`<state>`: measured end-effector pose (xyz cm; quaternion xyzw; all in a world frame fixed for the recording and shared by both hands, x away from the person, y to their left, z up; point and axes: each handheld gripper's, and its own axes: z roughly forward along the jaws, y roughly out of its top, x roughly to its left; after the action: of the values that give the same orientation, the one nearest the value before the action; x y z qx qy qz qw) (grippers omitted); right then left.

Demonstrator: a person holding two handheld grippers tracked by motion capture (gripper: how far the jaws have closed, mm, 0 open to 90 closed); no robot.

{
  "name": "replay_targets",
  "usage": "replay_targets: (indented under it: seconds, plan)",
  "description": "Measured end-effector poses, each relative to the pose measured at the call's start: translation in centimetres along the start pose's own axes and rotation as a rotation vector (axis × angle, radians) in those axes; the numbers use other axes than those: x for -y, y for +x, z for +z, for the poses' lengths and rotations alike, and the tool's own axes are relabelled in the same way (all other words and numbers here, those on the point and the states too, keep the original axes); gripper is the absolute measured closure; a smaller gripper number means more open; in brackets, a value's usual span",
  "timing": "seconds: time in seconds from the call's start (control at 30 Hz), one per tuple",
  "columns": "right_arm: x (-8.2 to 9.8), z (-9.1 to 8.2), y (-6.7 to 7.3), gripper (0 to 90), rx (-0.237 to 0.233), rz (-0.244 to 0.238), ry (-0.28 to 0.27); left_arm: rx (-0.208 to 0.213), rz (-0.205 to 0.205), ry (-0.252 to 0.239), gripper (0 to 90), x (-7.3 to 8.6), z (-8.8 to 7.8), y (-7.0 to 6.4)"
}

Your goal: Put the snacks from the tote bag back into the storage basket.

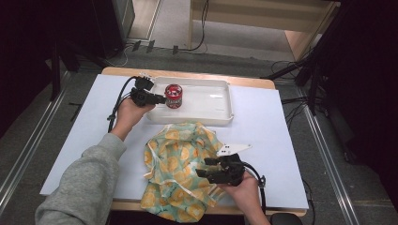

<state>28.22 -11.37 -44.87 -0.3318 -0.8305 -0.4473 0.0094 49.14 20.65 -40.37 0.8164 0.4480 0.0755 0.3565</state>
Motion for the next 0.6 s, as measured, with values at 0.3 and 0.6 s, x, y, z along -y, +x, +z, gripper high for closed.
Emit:
replay_targets:
  seconds: [0.3, 0.6]
  plan:
    - [0.0, 0.0, 0.0, 43.4, 0.001, 0.002, 0.001, 0.033, 0.018, 0.006, 53.2, 0.6, -1.0, -1.1]
    - [0.0, 0.1, 0.1, 43.4, 0.004, -0.004, 0.002, 0.074, 0.028, 0.022, 44.2, 1.7, -2.4, -1.7]
